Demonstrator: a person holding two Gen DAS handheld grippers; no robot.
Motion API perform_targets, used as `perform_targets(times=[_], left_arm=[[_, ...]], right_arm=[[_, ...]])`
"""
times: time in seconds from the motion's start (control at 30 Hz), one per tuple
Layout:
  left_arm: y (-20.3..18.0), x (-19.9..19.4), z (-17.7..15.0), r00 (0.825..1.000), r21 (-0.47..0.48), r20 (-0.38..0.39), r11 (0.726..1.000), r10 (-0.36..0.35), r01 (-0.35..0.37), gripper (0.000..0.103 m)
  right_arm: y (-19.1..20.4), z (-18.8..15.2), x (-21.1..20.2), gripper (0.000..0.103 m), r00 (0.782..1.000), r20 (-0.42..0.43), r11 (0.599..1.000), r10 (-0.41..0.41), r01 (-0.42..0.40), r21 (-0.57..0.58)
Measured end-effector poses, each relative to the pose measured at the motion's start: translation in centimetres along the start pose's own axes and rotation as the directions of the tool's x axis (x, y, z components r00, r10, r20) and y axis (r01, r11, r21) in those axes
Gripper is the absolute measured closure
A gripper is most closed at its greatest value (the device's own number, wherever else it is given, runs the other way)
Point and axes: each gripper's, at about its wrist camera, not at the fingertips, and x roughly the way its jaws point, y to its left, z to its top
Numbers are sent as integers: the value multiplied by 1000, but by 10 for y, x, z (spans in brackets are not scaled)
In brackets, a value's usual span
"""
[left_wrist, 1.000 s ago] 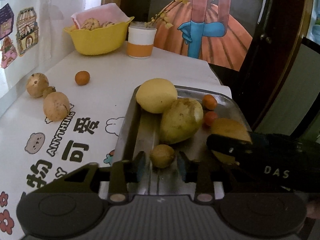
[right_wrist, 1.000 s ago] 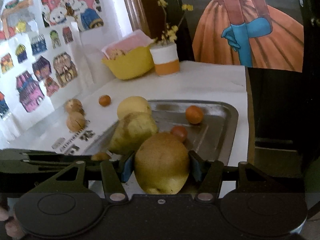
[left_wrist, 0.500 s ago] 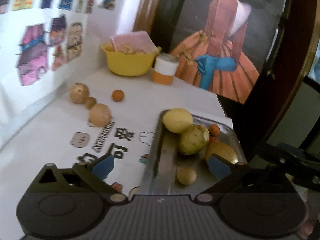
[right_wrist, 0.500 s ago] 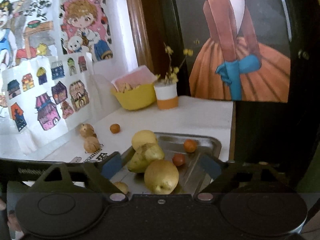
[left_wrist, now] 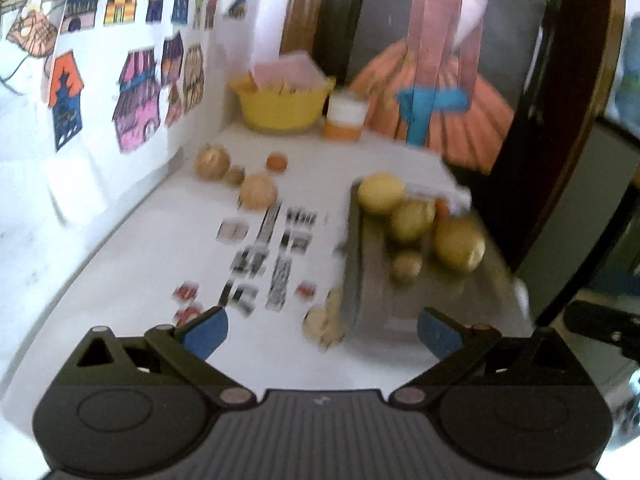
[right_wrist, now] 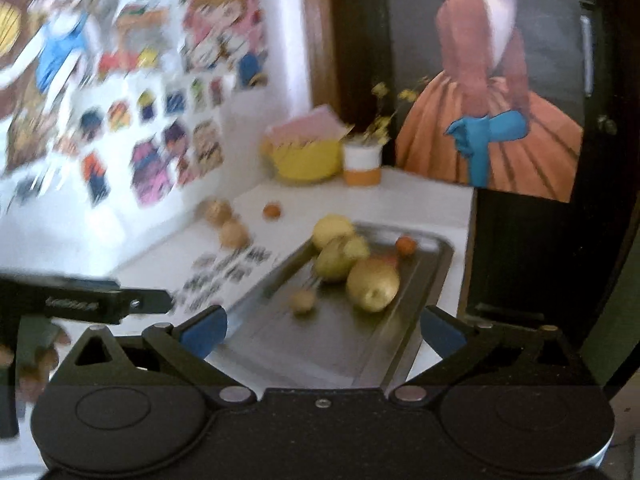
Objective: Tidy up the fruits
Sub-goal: 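Withdraw both grippers from the tray toward the remaining fruits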
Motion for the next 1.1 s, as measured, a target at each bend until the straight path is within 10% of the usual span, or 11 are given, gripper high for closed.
perform_targets(times=[0.47,1.1], left_arm=[[56,-38,-25,988,-29,-51,989,146,-147,0],[62,-15,80,971,-62,117,977,208,-202,0]], right_arm=[[73,-9,12,1,976,-157,983,150,-165,-85],[92,181,59,1,955,-31,912,295,-291,-288]])
